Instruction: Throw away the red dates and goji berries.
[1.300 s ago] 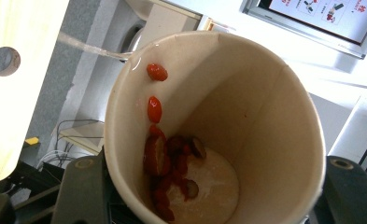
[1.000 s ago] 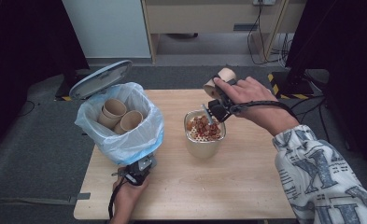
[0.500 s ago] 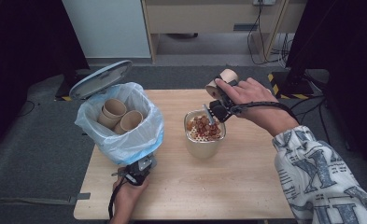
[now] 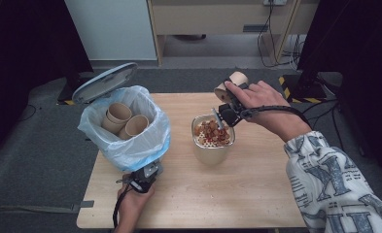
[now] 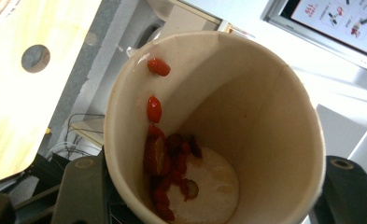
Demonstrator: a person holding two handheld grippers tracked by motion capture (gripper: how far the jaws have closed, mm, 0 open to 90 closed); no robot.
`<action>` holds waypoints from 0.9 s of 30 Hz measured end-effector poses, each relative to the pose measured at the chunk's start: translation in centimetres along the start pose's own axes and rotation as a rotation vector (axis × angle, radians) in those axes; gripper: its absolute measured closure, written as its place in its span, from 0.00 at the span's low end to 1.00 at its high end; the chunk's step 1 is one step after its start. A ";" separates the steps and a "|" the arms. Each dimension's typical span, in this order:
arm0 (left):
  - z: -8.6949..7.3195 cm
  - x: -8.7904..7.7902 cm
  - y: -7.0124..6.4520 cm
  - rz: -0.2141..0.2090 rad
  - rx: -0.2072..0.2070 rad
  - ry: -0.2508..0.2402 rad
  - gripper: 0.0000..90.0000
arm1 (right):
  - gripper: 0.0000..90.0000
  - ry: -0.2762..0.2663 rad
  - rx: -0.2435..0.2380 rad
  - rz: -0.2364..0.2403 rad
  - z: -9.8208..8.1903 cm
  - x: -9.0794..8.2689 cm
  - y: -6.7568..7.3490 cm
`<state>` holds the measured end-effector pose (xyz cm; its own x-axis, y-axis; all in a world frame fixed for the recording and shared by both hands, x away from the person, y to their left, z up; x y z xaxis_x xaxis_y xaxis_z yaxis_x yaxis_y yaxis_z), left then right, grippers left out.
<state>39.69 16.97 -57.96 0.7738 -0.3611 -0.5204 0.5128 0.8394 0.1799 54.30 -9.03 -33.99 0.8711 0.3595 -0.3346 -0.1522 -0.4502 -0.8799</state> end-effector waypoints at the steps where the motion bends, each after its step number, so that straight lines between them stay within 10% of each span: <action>1: 0.0 0.0 0.0 0.003 -0.002 0.000 0.99 | 0.42 0.007 0.023 -0.009 -0.3 0.0 -0.2; 3: 0.0 0.0 0.0 0.000 -0.001 0.001 0.99 | 0.43 0.025 0.048 -0.031 -0.4 0.3 -0.3; 7: 0.0 0.1 0.0 -0.004 -0.004 -0.006 0.99 | 0.43 -0.001 -0.120 0.096 2.0 1.6 3.7; 27: 0.0 0.0 0.0 0.000 -0.003 0.001 0.99 | 0.43 -0.008 0.007 0.047 0.7 0.4 2.7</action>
<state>39.68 16.96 -57.96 0.7731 -0.3610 -0.5215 0.5121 0.8404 0.1775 53.94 -9.50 -36.75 0.8592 0.3445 -0.3783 -0.1960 -0.4614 -0.8653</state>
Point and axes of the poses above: each handheld gripper's, and its own axes: x roughly forward along the jaws, z roughly out of its top, y roughly to its left, the point moved 9 cm from there along x, roughly forward along the jaws, and after that the axes turned 13 degrees about -y, right-handed, at the moved point
